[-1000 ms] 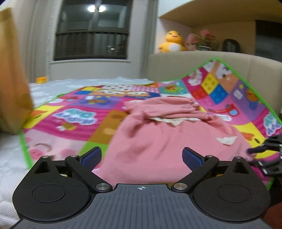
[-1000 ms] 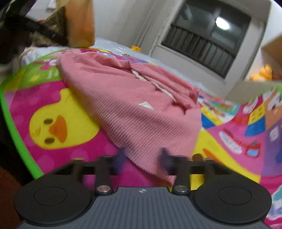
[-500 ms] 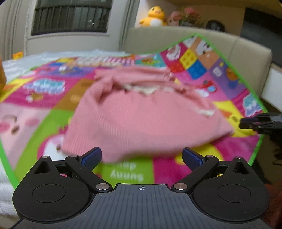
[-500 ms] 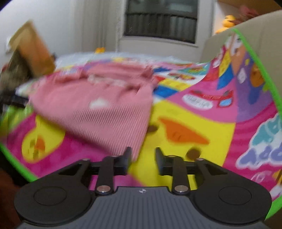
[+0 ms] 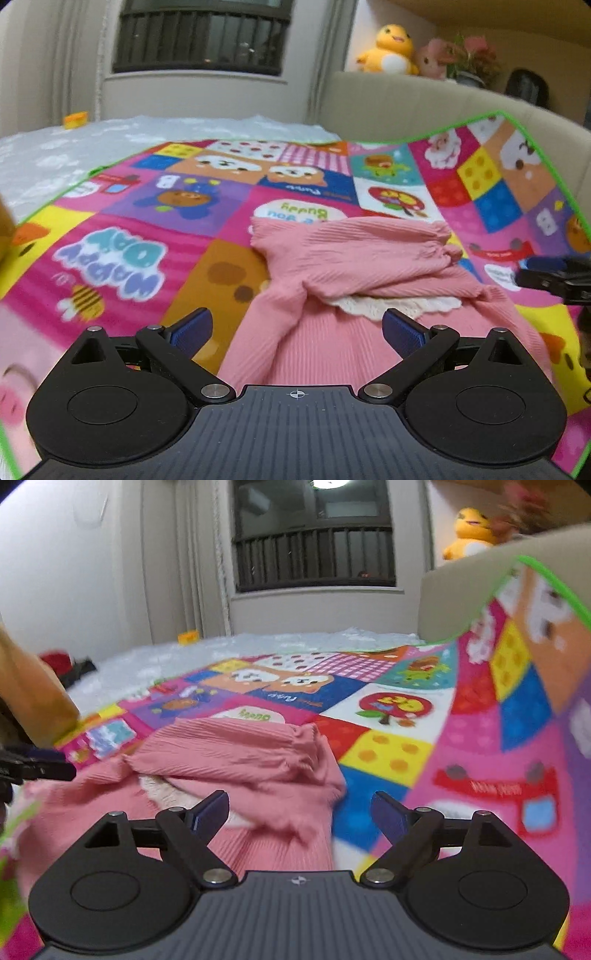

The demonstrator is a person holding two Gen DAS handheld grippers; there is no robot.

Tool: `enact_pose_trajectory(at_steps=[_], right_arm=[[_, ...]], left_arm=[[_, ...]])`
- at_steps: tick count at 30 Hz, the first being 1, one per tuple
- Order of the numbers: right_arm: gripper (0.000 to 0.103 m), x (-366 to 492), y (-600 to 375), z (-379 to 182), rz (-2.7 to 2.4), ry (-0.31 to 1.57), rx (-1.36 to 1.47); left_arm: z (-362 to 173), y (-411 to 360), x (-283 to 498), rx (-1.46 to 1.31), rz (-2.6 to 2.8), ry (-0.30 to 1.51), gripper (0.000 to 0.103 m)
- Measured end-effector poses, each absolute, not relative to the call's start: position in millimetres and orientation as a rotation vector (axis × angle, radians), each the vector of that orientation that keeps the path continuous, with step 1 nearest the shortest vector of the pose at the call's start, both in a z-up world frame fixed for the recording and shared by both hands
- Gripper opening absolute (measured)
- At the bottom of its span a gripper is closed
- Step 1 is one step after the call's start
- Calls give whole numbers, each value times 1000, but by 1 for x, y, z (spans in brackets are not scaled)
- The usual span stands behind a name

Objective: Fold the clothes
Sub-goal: 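Grasp a sleeve cuff with the right tool and pull it across the shirt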

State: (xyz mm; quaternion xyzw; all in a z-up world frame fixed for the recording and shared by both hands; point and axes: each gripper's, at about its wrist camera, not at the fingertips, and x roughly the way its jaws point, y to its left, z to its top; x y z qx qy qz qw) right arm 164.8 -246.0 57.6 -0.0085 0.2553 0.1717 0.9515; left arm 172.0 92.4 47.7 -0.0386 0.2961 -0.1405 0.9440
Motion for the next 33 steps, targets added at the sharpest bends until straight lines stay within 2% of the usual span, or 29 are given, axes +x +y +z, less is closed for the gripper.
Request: enact_pose_trajectory(at_steps=[1,3,4,10,12,13,17,20,24,26,33], right_arm=[[85,175,-241,57,351,523,-21],[75,194,-231,54,354,531,-30],[66,204,-230,55,355,535,-5],[65,269,-224,42,369,628,125],[28,288,-218,29,374,698,143],[17,293,-214,29,384,720,144],[15,286,-221,73,440,567,195],[15,281,-229,91,444,531,192],[15,283,-223,47,382,705,92],[24,281,-222,48,381,690,62],[28,274,-216,52,376,631,-43]], left_arm=[[46,89,181,-69,-298,610,101],[47,81,189,-65,-359,600,101],[47,78,191,-64,-394,596,101],[48,52,202,-38,-566,577,101],[50,48,207,-29,-591,564,101],[51,46,209,-25,-604,557,101],[60,50,228,-44,-629,511,103],[53,56,252,-114,-639,543,103],[21,61,280,-156,-584,673,103],[7,64,282,-132,-552,714,103],[16,72,277,-83,-537,688,103]])
